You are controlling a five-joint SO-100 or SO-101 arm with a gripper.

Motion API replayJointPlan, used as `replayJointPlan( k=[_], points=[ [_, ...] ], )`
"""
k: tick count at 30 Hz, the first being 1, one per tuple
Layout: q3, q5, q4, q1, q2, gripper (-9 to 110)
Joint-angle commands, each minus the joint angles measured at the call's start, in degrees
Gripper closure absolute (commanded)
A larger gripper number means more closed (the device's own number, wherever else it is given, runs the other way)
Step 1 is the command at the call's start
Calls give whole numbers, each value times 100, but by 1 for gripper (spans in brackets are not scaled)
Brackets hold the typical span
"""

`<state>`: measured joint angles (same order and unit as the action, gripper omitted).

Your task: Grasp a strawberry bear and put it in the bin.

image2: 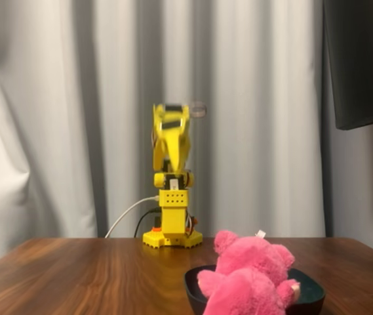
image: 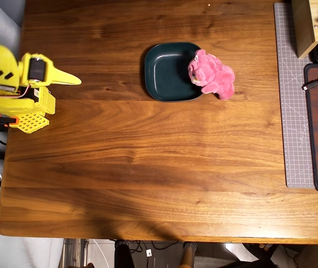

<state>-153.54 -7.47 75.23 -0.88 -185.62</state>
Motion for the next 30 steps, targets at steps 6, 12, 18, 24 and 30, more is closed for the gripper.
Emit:
replayJointPlan(
  k=[6, 12, 18, 24, 30],
  points=[
    [-1564, 132, -70, 255, -817, 102],
    [-2171, 149, -308, 475, -817, 102],
    [-2171, 149, -308, 439, -817, 102],
    [-2162, 149, -308, 369, -817, 102],
    [-2162, 149, -308, 413, -817, 102]
  ],
)
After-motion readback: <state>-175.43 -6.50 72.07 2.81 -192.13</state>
